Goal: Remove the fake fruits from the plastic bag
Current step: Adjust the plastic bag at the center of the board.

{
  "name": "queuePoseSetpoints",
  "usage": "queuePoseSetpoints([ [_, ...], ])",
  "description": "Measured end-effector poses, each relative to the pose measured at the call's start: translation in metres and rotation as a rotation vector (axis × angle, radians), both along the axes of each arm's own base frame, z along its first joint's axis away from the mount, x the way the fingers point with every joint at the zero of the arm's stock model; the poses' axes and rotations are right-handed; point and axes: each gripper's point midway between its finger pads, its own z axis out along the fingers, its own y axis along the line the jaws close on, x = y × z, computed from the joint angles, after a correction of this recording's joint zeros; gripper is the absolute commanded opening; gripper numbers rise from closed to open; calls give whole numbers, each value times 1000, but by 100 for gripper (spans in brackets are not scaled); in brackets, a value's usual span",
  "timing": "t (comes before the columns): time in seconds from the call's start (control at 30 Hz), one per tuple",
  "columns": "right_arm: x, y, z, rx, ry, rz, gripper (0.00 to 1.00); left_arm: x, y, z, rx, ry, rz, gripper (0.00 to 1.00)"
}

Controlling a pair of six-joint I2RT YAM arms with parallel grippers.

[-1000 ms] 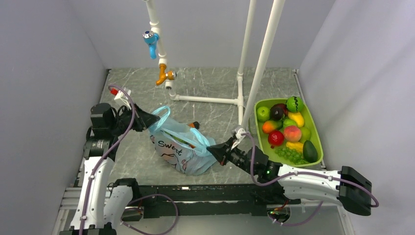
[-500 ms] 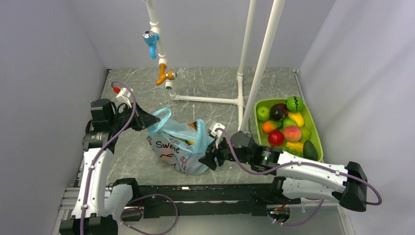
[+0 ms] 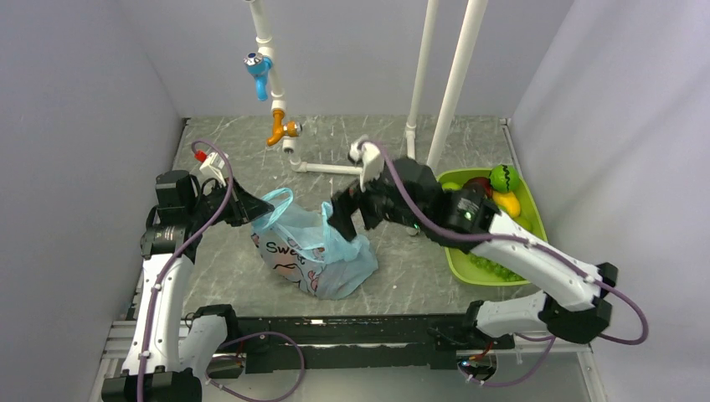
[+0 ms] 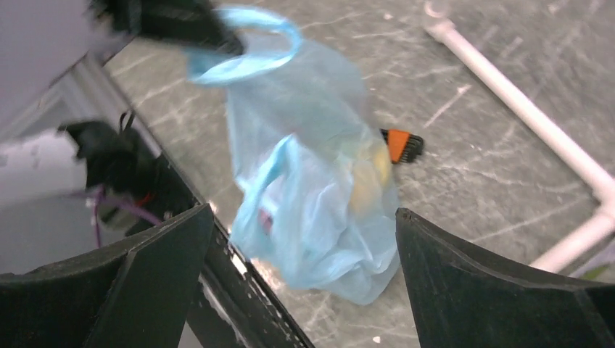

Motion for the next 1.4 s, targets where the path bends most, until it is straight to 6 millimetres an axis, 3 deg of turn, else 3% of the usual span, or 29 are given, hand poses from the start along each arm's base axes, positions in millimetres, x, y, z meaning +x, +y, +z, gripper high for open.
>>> queuePoseSetpoints([
  [0.1,34,4,-1,-2,91,-141,100,-1,0,1,-3,2,2,0],
  [0.2,47,12,-26,-31,187,-201,99,-2,0,4,-3,-4,2,0],
  [0.37,17,29,-66,-104,286,-144,91,-3,0,8,2,-17,1,0],
  [0.5,-13,45,-75,-129,276,-75,69,-4,0,7,4,-13,0,0],
  [0.57,-18,47,-81,-139,269,-65,54,-4,0,7,5,-12,0,0],
  [0.77,-16,24,-97,-173,230,-109,21,-1,4,3,34,-8,14,0],
  [0.93,-38,-3,-83,-83,171,-41,12,10,8,11,61,-17,26,1],
  [1.07,-57,-13,-76,46,141,51,0,16,8,13,56,-19,18,31],
  [1.17,-63,-4,-82,148,150,82,0,18,5,12,46,-19,-6,59],
  [1.3,-62,18,-96,213,195,78,0,14,6,9,116,-55,-8,73],
  [1.4,-59,32,-95,245,206,74,0,-3,-1,9,237,-96,-19,94],
])
